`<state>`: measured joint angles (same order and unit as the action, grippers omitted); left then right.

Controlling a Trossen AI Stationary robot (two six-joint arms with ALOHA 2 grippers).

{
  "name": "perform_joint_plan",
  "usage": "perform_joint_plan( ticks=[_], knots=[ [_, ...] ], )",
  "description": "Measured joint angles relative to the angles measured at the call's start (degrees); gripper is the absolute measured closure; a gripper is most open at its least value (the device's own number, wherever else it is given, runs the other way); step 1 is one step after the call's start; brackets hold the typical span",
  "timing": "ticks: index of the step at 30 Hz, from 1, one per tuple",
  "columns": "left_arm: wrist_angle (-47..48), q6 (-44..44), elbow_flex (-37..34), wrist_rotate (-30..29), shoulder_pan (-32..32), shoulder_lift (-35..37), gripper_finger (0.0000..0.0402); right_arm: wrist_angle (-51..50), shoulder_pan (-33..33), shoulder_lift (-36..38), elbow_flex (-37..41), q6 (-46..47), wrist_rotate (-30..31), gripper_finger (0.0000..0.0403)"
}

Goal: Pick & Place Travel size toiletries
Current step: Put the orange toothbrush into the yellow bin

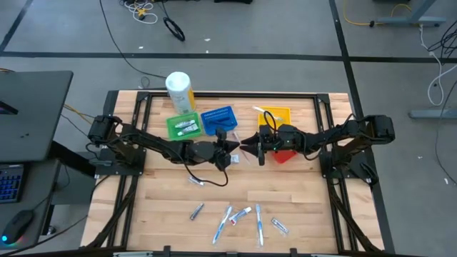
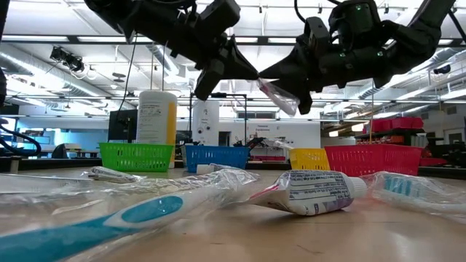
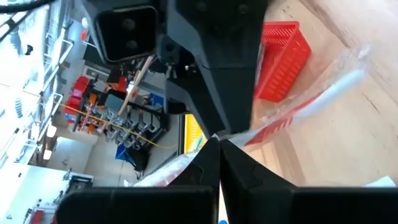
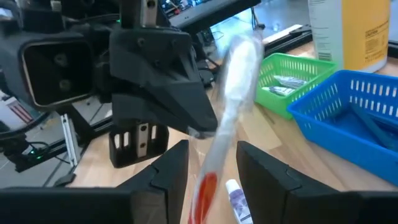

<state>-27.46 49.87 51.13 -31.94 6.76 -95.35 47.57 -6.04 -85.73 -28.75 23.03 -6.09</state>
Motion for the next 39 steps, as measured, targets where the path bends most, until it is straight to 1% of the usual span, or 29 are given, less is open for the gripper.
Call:
perform_joint_plan(
  ticks=[6, 10, 12, 17, 19, 24, 28, 35, 37, 39],
  knots=[
    [-3.62, 1.41, -0.02, 0.21, -0.08, 0.00, 0.0398, -0.24, 0.00, 0.02, 0.00, 0.04, -0.09, 0.0259],
    [-4.00, 2.44, -0.02, 1.73, -0.31, 0.00, 0.0398, -0.26, 0.00, 0.02, 0.00, -0.02, -0.15, 0.0266],
    [-4.00, 2.03, -0.02, 2.16, -0.39, 0.00, 0.0398, -0.26, 0.00, 0.02, 0.00, -0.87, -0.13, 0.0280],
    [-4.00, 1.55, -0.02, 2.05, -0.46, 0.00, 0.0398, -0.15, -0.04, 0.02, 0.00, -1.63, -0.08, 0.0341],
    [-3.96, 1.37, -0.02, 1.97, -0.50, 0.00, 0.0398, -0.15, -0.04, 0.02, 0.00, -1.65, -0.11, 0.0358],
    [-2.52, -3.54, -0.02, 2.16, -0.50, 0.00, 0.0396, -1.27, -0.01, 0.02, 0.00, -1.81, 0.10, 0.0359],
    [1.01, -7.59, 0.00, 2.08, -0.50, 0.00, 0.0380, -4.10, -0.38, 0.02, -0.02, -3.15, 0.24, 0.0359],
    [5.88, -12.55, 0.00, 1.37, -0.64, 0.00, 0.0340, -9.70, -3.61, 0.15, 0.02, -3.22, 7.02, 0.0358],
    [6.17, -14.89, 0.00, 1.67, -0.95, 0.00, 0.0330, -9.69, -5.28, 1.37, 0.02, -4.30, 7.57, 0.0358],
    [6.57, -16.48, 0.00, 1.89, -1.43, 0.00, 0.0323, -10.48, -7.05, 3.73, 0.02, -7.51, 7.86, 0.0358]
  ],
)
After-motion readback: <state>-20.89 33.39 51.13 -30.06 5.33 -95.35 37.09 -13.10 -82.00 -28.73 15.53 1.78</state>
